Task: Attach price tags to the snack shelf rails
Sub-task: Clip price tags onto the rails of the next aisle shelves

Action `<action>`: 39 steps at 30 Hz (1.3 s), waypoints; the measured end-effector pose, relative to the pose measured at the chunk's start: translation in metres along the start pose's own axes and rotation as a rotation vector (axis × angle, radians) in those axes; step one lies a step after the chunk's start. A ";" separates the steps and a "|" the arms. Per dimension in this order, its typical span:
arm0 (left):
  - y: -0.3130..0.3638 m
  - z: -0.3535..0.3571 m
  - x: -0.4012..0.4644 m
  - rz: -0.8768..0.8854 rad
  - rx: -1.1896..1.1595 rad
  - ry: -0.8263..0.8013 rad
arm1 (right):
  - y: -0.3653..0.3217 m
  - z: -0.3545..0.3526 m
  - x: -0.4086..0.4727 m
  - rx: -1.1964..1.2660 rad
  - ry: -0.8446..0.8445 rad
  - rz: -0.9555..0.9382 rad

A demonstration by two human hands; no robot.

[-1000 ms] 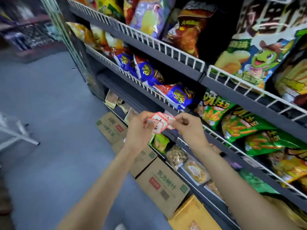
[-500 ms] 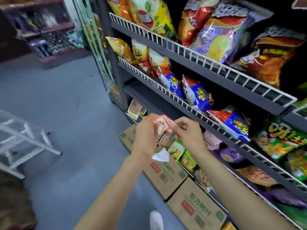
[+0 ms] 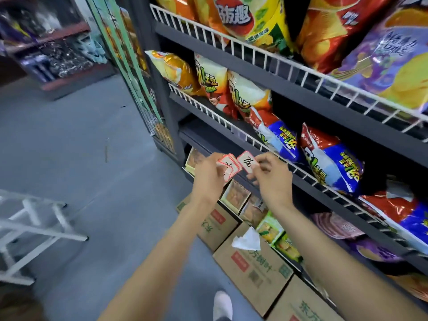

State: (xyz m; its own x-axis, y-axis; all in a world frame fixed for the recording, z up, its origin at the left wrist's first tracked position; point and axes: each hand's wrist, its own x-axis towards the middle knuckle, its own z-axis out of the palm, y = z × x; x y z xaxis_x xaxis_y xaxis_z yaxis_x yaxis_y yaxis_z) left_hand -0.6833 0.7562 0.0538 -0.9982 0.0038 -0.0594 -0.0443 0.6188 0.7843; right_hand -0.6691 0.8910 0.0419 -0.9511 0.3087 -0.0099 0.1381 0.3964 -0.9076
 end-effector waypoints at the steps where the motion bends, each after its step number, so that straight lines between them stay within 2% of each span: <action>1: -0.004 0.001 0.013 -0.004 -0.006 -0.020 | 0.001 0.006 0.010 -0.036 0.020 -0.024; 5: -0.029 0.010 0.073 -0.013 0.028 -0.130 | 0.012 0.031 0.046 -0.266 0.099 -0.181; 8: -0.045 0.023 0.118 0.009 0.073 -0.205 | 0.023 0.050 0.074 -0.578 0.105 -0.226; 11: -0.055 0.038 0.156 0.045 0.148 -0.292 | 0.033 0.068 0.094 -0.845 0.237 -0.353; 13: -0.059 0.048 0.176 0.061 0.134 -0.357 | 0.040 0.077 0.104 -1.013 0.177 -0.310; 15: -0.063 0.058 0.189 0.061 0.088 -0.404 | 0.047 0.083 0.111 -1.008 0.131 -0.254; 22: -0.076 0.068 0.204 0.111 -0.044 -0.462 | 0.042 0.093 0.132 -1.102 0.130 -0.112; 25: -0.081 0.068 0.204 0.124 -0.069 -0.488 | 0.031 0.093 0.133 -0.958 0.091 -0.091; 26: -0.081 0.067 0.204 0.133 -0.072 -0.498 | 0.032 0.092 0.135 -0.882 0.146 -0.118; 28: -0.083 0.065 0.206 0.151 -0.077 -0.503 | 0.034 0.092 0.139 -1.014 0.164 -0.098; 30: -0.087 0.061 0.208 0.174 -0.068 -0.502 | 0.038 0.095 0.143 -1.025 0.198 -0.063; 32: -0.092 0.056 0.208 0.198 -0.043 -0.516 | 0.038 0.098 0.144 -0.914 0.242 -0.087; 39: -0.109 0.043 0.207 0.223 0.052 -0.600 | 0.048 0.100 0.147 -0.793 0.300 -0.257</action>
State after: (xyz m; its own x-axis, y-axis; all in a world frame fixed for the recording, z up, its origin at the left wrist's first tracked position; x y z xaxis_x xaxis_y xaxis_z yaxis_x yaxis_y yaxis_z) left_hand -0.8831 0.7230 -0.0703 -0.7865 0.5668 -0.2453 0.1791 0.5894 0.7877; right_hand -0.8303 0.8692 -0.0453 -0.8818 0.2971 0.3663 0.1868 0.9331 -0.3072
